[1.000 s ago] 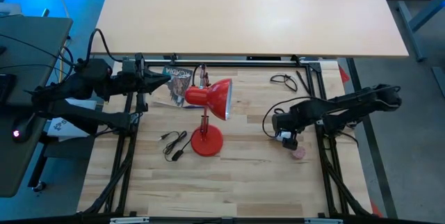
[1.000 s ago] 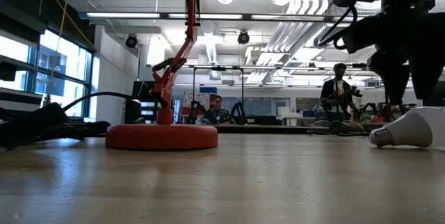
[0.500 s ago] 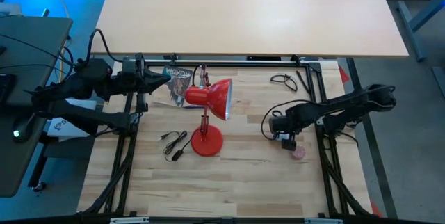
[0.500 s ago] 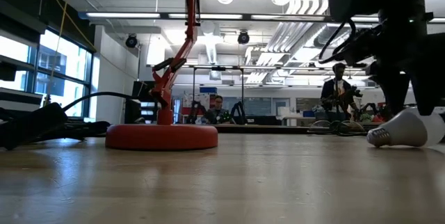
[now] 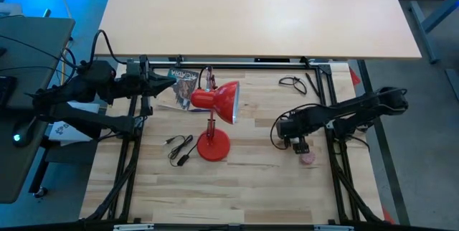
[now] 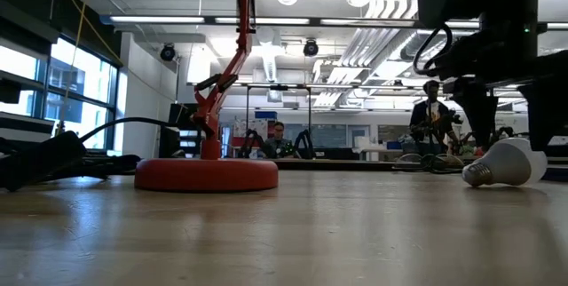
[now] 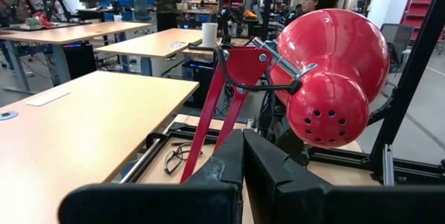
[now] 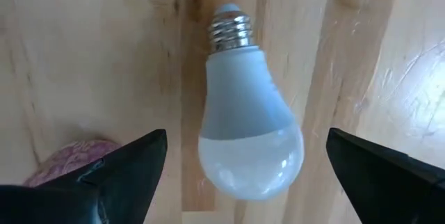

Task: Screw lightbulb
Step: Insert the lightbulb on the lamp

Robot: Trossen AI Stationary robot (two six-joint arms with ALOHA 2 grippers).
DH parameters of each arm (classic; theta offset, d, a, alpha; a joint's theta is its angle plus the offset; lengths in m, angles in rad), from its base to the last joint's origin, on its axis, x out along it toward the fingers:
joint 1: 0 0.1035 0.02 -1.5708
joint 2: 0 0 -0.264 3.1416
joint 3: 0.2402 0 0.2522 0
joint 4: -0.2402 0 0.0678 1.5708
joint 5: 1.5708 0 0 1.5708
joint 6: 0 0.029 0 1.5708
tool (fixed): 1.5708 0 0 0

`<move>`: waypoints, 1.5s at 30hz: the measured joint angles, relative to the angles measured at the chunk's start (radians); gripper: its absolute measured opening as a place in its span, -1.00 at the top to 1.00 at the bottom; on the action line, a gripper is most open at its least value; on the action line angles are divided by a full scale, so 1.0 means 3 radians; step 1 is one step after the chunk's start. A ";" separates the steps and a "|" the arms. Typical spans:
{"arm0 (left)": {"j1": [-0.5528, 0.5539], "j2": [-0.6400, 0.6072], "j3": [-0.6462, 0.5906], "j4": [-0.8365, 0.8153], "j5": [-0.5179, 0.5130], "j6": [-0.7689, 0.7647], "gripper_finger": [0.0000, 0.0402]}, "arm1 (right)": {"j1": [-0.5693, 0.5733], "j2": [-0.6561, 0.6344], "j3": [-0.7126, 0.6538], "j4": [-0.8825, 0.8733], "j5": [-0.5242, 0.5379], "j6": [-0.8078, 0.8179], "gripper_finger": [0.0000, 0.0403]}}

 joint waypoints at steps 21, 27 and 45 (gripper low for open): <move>-0.0001 0.0000 0.0000 0.0001 0.0001 -0.0001 1.00 | -0.0028 0.0610 -0.0001 0.0059 -0.0135 -0.0062 -0.44; -0.0001 -0.0005 0.0000 -0.0007 0.0001 0.0025 1.00 | -0.0027 0.0608 -0.0001 0.0042 -0.0130 0.0072 -0.31; -0.0015 0.0089 0.0706 -0.0018 0.0312 0.0277 1.00 | 0.0174 -0.0140 0.2197 -0.0819 0.0216 0.0987 -0.25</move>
